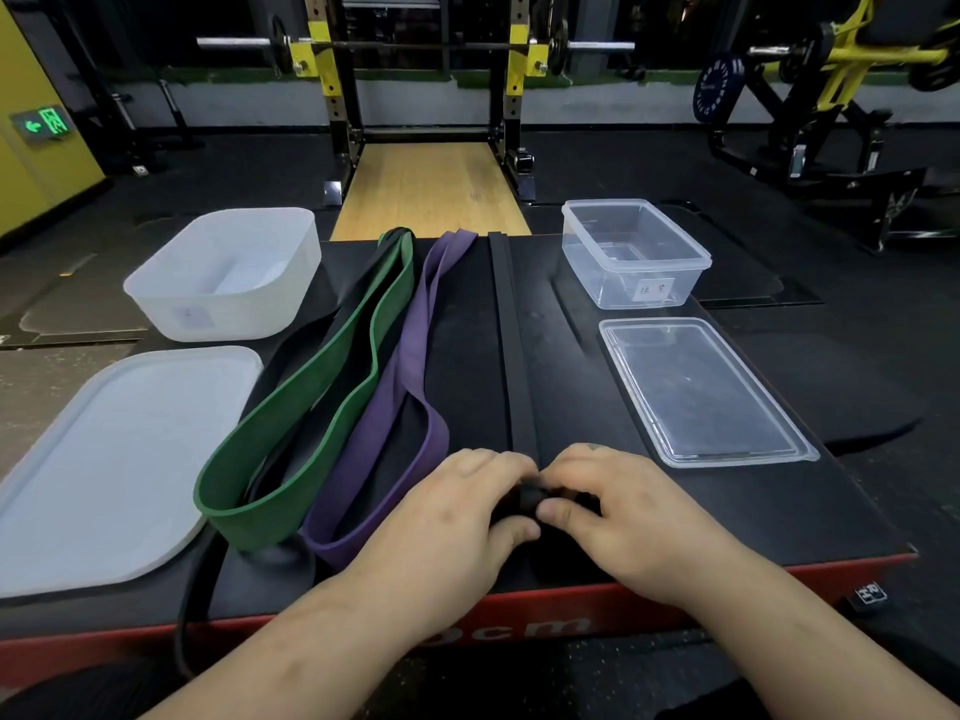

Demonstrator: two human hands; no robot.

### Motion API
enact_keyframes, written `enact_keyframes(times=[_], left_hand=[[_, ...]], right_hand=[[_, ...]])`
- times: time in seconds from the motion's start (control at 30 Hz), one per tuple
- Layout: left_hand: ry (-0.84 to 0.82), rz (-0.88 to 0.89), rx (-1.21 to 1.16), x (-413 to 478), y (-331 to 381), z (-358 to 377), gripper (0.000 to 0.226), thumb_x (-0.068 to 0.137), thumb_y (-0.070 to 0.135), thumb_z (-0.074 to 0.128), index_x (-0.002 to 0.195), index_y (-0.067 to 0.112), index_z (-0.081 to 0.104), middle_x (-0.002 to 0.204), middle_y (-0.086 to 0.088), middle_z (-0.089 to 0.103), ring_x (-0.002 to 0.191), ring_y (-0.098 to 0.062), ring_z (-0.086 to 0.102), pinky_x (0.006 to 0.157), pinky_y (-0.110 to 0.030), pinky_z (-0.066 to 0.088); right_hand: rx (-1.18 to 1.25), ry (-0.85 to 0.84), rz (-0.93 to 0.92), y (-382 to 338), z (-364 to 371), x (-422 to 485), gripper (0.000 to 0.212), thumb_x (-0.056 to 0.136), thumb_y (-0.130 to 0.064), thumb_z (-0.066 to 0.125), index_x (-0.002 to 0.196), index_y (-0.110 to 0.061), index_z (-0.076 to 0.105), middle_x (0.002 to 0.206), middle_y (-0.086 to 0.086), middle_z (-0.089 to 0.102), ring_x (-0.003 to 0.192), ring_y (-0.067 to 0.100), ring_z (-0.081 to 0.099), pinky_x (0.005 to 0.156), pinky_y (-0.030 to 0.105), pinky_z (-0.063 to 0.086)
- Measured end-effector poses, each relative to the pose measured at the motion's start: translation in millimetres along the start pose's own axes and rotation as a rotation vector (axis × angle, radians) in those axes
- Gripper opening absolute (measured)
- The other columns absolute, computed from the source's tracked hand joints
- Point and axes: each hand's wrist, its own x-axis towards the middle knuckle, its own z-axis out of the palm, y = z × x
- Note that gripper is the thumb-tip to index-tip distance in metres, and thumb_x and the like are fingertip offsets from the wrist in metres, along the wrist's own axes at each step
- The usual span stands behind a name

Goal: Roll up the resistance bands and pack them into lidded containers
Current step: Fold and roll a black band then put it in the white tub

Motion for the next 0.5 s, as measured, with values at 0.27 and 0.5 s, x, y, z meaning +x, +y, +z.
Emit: enact_keyframes(times=[0.27,0.5], left_hand=[[0.083,-0.055,0.020,15.6,-5.5,9.3,0.031,0.102,0.037,0.057,0.129,0.025,0.066,0.119,0.012,0.055,0.113,-0.003,0.045,0.093,0.000,0.024],[0.066,-0.058,0.032,16.7,-1.7,8.6,0.045,0.103,0.041,0.053,0.145,0.028,0.048,0.133,0.014,0.051,0.124,0.001,0.039,0.099,0.002,0.015]], right_hand=[[0.040,0.142,0.082,-1.1,4.4,2.1,0.022,0.096,-0.037,0.068,0.116,-0.046,0.065,0.097,-0.020,0.064,0.096,0.000,0.060,0.084,0.021,0.049],[-0.065,0.095,0.067,-3.2,1.9,6.6,0.033,0.097,-0.037,0.068,0.130,-0.039,0.066,0.103,-0.021,0.062,0.103,0.000,0.055,0.093,0.020,0.045]])
